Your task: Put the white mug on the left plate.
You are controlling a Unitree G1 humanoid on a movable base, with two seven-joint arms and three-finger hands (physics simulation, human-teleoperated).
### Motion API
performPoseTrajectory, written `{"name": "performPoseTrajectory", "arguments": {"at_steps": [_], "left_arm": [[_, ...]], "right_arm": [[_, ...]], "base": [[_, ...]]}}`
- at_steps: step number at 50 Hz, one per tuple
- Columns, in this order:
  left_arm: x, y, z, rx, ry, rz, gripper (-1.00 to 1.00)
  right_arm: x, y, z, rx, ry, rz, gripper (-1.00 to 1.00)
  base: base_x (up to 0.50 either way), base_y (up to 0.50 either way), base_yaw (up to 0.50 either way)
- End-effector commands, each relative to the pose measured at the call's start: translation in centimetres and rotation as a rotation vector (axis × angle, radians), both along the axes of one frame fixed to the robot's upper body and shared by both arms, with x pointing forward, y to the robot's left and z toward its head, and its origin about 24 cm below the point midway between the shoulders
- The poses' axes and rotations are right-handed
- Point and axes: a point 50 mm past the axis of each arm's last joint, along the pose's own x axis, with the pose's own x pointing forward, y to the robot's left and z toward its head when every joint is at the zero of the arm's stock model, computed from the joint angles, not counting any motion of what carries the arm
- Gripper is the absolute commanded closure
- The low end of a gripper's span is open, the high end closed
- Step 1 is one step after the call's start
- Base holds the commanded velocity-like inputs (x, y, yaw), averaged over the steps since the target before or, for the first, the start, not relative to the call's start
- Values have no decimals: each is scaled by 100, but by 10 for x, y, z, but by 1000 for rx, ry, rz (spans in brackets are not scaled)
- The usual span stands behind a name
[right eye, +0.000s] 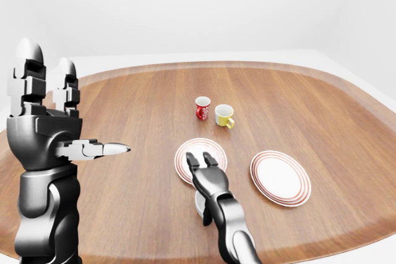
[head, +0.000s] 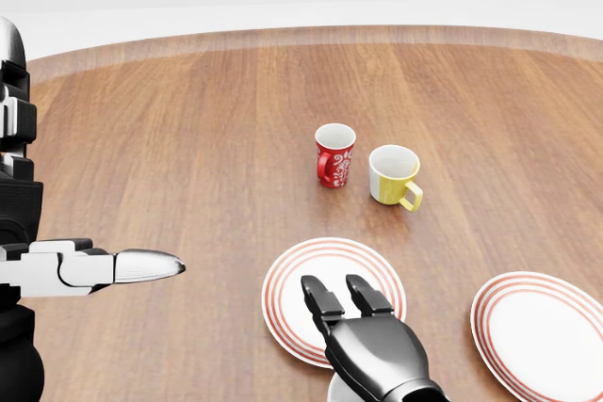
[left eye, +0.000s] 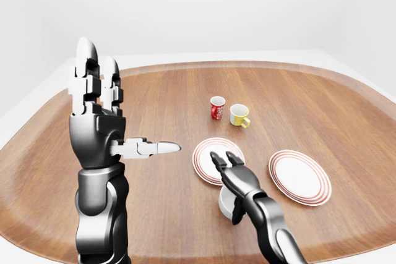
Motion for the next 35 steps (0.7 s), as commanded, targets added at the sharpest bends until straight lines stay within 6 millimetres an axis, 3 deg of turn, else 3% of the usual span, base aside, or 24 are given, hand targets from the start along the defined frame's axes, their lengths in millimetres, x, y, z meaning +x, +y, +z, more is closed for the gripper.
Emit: {"name": "performPoseTrajectory", "arguments": {"at_steps": [1, 13, 22, 23, 24, 35], "left_arm": [[0, -1, -2, 1, 8, -1, -100], [0, 0, 0, -1, 1, 0, -100], [0, 0, 0, -2, -1, 0, -100], [0, 0, 0, -2, -1, 0, -100], [0, 0, 0, -2, 1, 1, -100], [1, 1, 0, -3, -1, 3, -100]], "right_arm": [[1, 3, -8, -14, 8, 3, -100], [-5, 15, -15, -30, 21, 43, -100], [-12, 8, -39, -52, 78, 24, -100], [-12, 7, -39, -48, 77, 21, -29], [-12, 6, -40, -46, 80, 16, 100], [-15, 5, -38, -41, 104, 24, 100]], "base": [[0, 0, 0], [0, 0, 0], [0, 0, 0], [0, 0, 0], [0, 0, 0], [0, 0, 0]]}}
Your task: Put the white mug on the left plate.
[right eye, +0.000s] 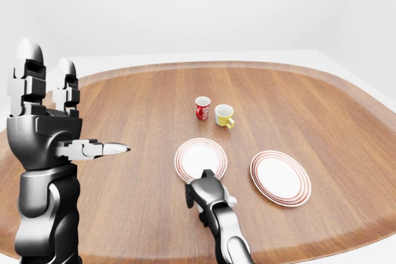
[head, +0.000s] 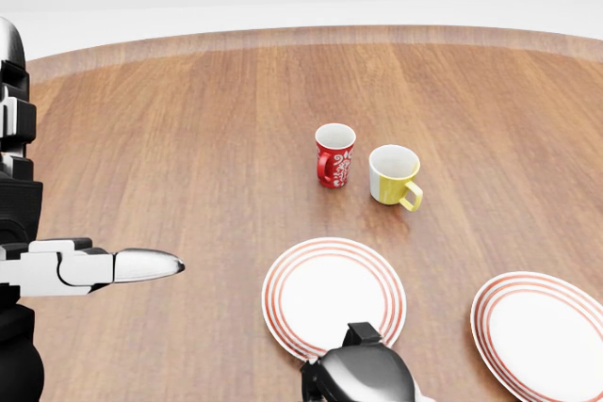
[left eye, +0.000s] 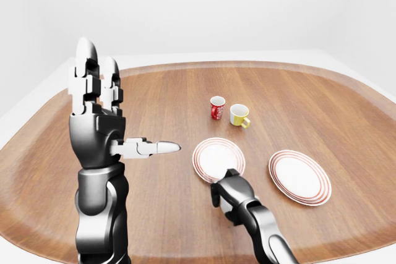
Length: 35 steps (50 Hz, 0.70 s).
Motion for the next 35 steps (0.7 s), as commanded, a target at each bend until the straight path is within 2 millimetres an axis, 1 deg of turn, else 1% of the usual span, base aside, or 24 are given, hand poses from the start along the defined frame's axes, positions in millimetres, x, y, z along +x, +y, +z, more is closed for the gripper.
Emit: {"name": "performPoseTrajectory", "arguments": {"at_steps": [1, 11, 13, 16, 23, 29, 35], "left_arm": [[1, 1, 0, -1, -1, 2, -100], [1, 2, 0, -2, 0, 3, -100], [2, 2, -2, -1, 11, 3, -100], [1, 1, 0, -2, 1, 2, -100], [1, 1, 0, -1, 2, 2, -100], [1, 1, 0, -1, 1, 1, -100], [1, 1, 0, -1, 3, 2, -100]], "right_arm": [[-5, -3, -7, -5, 34, -3, 100], [-2, -1, 3, 29, 30, 4, 100], [-3, 2, 12, 77, 38, 16, 100], [-3, 5, 22, 86, 19, 37, 100], [-7, 10, 35, 134, 17, 74, 100], [-12, 19, 55, 190, 6, 137, 100], [-15, 24, 66, 222, -7, 182, 100]], "base": [[0, 0, 0], [0, 0, 0], [0, 0, 0], [0, 0, 0], [0, 0, 0], [0, 0, 0], [0, 0, 0]]}}
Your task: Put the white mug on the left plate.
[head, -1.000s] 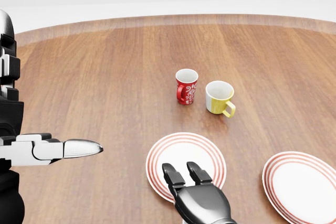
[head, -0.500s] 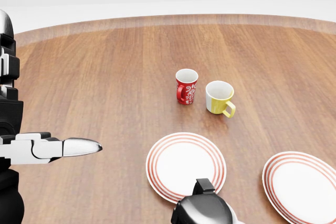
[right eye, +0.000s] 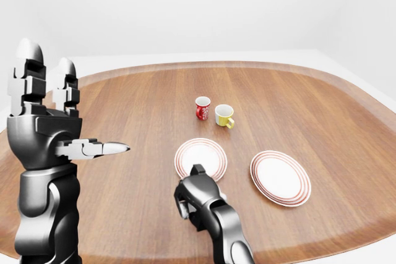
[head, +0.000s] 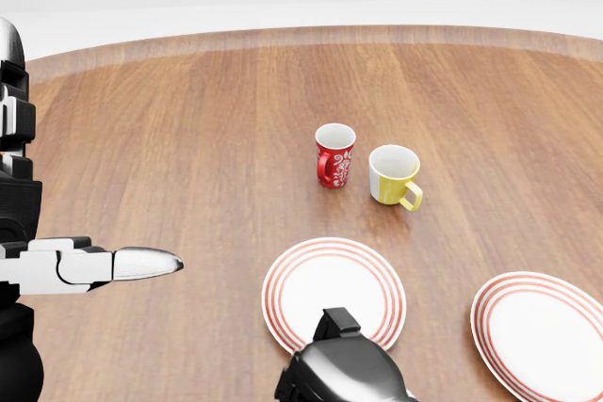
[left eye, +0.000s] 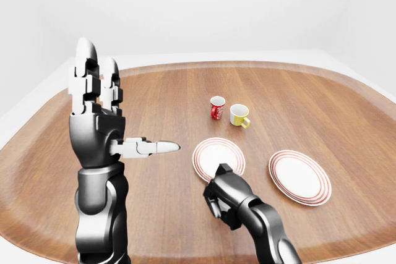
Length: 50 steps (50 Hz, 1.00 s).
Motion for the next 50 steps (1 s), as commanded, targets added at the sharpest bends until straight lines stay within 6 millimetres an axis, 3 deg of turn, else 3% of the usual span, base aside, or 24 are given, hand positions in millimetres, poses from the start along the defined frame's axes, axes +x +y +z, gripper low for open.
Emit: {"name": "performPoseTrajectory", "arguments": {"at_steps": [1, 16, 29, 50], "left_arm": [[0, 0, 0, 0, 0, 0, -100], [-1, -1, 0, 4, -1, -1, -100], [-1, -1, 0, 4, 0, -1, -100], [-1, -1, 0, 5, -3, -1, -100]], "right_arm": [[-7, 11, 27, 93, -30, 87, 100], [-4, 16, 57, 166, -124, 128, 100], [0, 15, 95, 255, -279, 133, 100], [42, -7, 143, 253, -498, 40, 100]], "base": [[0, 0, 0], [0, 0, 0], [0, 0, 0], [0, 0, 0]]}}
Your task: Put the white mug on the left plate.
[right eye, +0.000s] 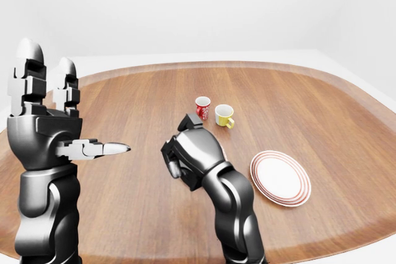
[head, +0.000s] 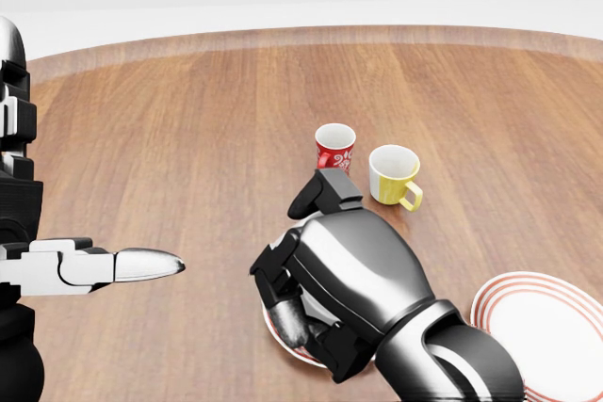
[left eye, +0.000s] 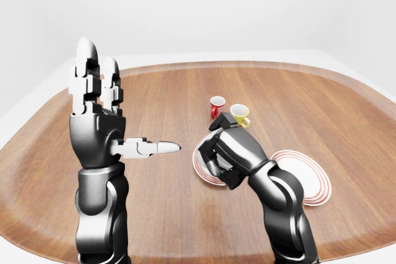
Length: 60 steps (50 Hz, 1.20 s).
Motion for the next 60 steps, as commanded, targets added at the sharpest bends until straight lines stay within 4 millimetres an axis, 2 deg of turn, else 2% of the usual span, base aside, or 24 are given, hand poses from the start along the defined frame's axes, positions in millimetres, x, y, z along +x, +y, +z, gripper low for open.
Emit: {"name": "performPoseTrajectory", "arguments": {"at_steps": [1, 5, 15, 23, 30, 32, 40, 53, 60], "left_arm": [[0, 0, 0, 1, -1, 0, -100], [-1, 0, 1, 1, -6, -1, -100], [0, 0, 1, 1, -6, -1, -100], [0, 0, 2, 1, -8, 0, -100], [0, 1, 2, 1, -12, 2, -100], [0, 1, 2, 2, -10, 2, -100], [0, 2, 3, 2, -15, 4, -100], [0, 2, 2, 3, -10, 4, -100], [0, 2, 2, 3, -11, 5, -100]], "right_arm": [[20, -9, 26, 25, -95, -36, 100], [27, -11, 26, 30, -86, -36, 100], [52, -21, 11, 15, 21, -49, 100], [85, -30, -23, -9, 199, -80, 100], [107, -32, -32, -28, 260, -107, 100], [119, -36, -38, -54, 282, -142, 100], [141, -33, -36, -68, 279, -164, 100], [152, -21, -45, -96, 273, -137, 100], [149, -5, -65, -165, 291, -76, 100]], "base": [[0, 0, 0], [0, 0, 0], [0, 0, 0], [0, 0, 0], [0, 0, 0], [0, 0, 0], [0, 0, 0], [0, 0, 0], [0, 0, 0]]}}
